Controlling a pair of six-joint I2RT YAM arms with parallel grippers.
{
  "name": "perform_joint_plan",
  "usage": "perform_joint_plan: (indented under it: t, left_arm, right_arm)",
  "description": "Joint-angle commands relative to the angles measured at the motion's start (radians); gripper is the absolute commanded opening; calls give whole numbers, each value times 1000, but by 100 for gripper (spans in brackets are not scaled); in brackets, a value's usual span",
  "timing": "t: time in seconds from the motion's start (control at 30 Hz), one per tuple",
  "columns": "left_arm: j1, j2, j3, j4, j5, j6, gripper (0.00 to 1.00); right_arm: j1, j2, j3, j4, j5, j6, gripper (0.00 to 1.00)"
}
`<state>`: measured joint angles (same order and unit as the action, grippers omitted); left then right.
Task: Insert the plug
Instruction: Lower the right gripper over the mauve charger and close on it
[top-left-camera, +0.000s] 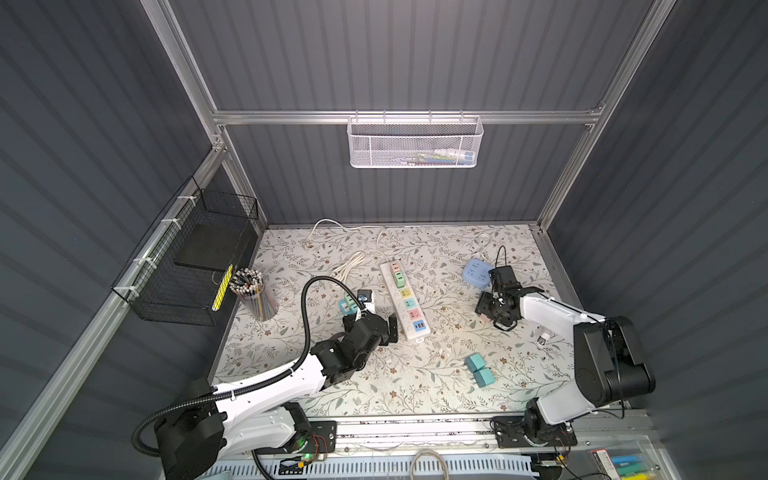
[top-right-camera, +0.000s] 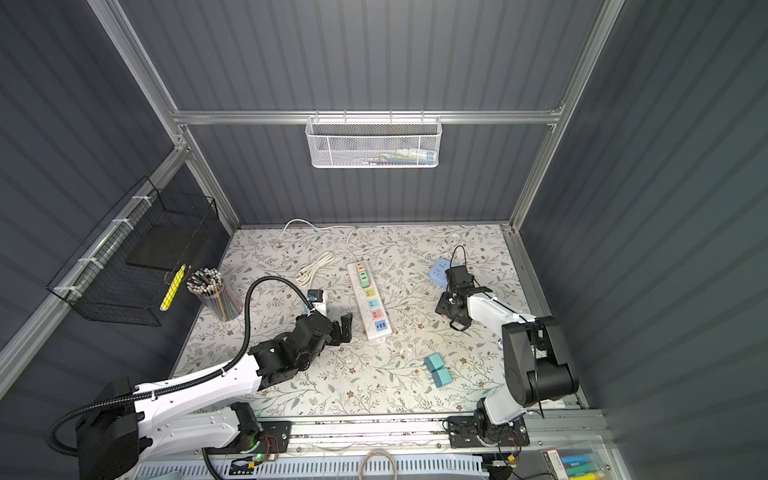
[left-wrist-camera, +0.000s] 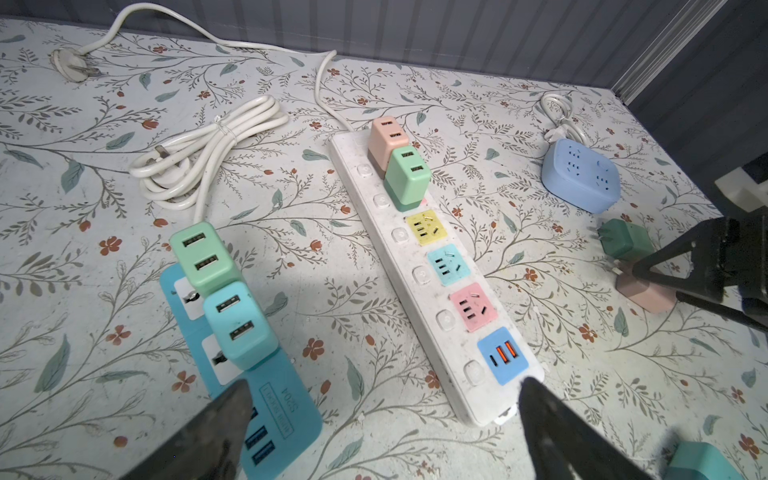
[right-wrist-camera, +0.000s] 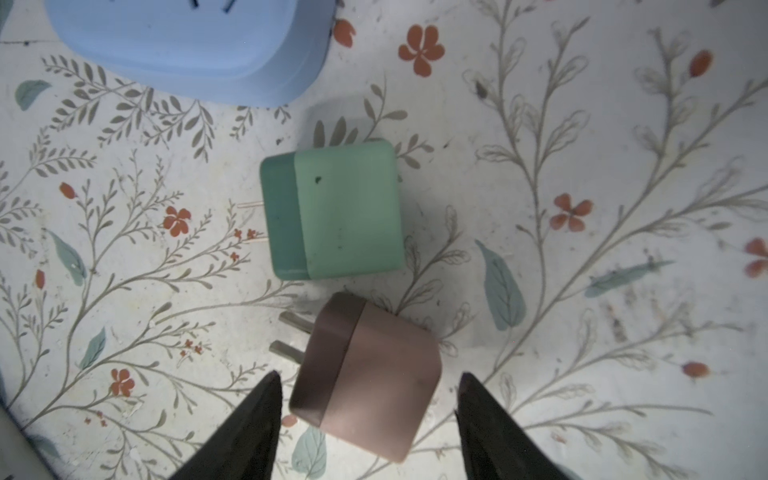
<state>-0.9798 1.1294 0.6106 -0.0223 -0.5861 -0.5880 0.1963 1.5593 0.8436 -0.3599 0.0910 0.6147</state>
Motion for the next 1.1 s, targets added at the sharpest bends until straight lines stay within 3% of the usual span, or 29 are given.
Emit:
perform_joint_plan:
  t: [0.0,0.23,0.53,0.73,1.07]
  left_arm:
    - [5,5,8,0,10,-3,100]
    - [5,-5,5,2,5,10,100]
    - [6,-1,10,14,11,22,100]
    - [7,-17,6,11,-18,12,100]
    - [9,-27,14,6,-38,31,100]
  right_arm:
    - [-5,13,14,-16,34,32,65]
    - [-4,12,0,-11,-1,11,56]
    - [-21,49,10,-5,-66,-47,60]
    - [-21,61,20,-6,-71,-57,50]
    - [9,-40,-10,-18,-100,-80,46]
